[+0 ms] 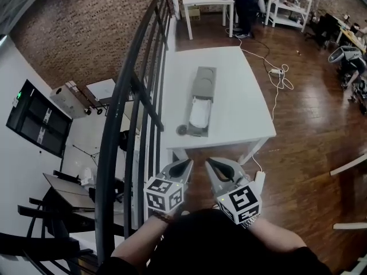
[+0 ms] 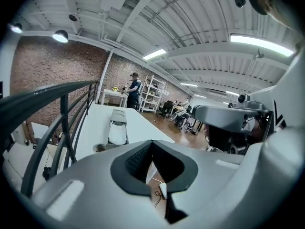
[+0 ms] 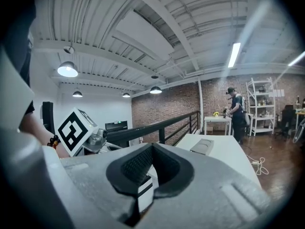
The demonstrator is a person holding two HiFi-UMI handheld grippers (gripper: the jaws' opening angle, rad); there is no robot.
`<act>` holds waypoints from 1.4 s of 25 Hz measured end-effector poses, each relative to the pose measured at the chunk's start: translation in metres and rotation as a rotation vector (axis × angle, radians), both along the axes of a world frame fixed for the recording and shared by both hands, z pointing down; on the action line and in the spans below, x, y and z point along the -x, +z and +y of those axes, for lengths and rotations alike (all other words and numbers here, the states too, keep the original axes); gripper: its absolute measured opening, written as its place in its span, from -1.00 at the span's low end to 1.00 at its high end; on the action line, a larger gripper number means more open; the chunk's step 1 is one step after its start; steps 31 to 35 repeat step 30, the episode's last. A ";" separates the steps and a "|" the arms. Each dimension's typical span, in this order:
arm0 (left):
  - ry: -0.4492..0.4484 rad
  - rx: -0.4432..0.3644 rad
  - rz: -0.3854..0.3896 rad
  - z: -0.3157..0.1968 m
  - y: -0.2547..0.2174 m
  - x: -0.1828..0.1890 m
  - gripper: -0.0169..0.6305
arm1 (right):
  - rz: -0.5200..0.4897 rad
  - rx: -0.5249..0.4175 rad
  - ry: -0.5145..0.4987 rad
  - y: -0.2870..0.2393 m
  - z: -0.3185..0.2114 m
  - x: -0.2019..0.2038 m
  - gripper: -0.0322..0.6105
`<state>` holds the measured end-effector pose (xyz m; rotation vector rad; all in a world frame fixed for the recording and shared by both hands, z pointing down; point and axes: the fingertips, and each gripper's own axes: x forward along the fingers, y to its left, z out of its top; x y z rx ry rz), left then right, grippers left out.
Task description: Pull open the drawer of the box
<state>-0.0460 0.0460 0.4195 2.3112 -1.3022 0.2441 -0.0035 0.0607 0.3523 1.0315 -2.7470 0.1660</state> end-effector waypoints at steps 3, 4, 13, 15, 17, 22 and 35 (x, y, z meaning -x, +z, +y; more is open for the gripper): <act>0.034 -0.037 -0.026 0.003 -0.010 0.006 -0.91 | -0.001 -0.009 0.016 -0.003 0.003 0.010 -0.92; 0.044 -0.051 -0.035 0.003 -0.013 0.008 -0.91 | 0.001 -0.012 0.021 -0.004 0.003 0.013 -0.92; 0.097 -0.119 -0.047 0.007 -0.031 0.015 -0.91 | 0.012 -0.019 0.066 -0.011 0.009 0.023 -0.92; 0.100 -0.125 -0.044 0.009 -0.034 0.017 -0.91 | 0.016 -0.024 0.070 -0.012 0.011 0.025 -0.92; 0.102 -0.128 -0.042 0.011 -0.034 0.019 -0.91 | 0.020 -0.026 0.073 -0.012 0.014 0.028 -0.92; 0.111 -0.127 -0.039 0.019 -0.032 0.021 -0.91 | 0.031 -0.022 0.079 -0.009 0.023 0.033 -0.92; 0.124 -0.111 -0.036 0.022 -0.030 0.026 -0.91 | 0.038 -0.006 0.097 -0.008 0.027 0.037 -0.92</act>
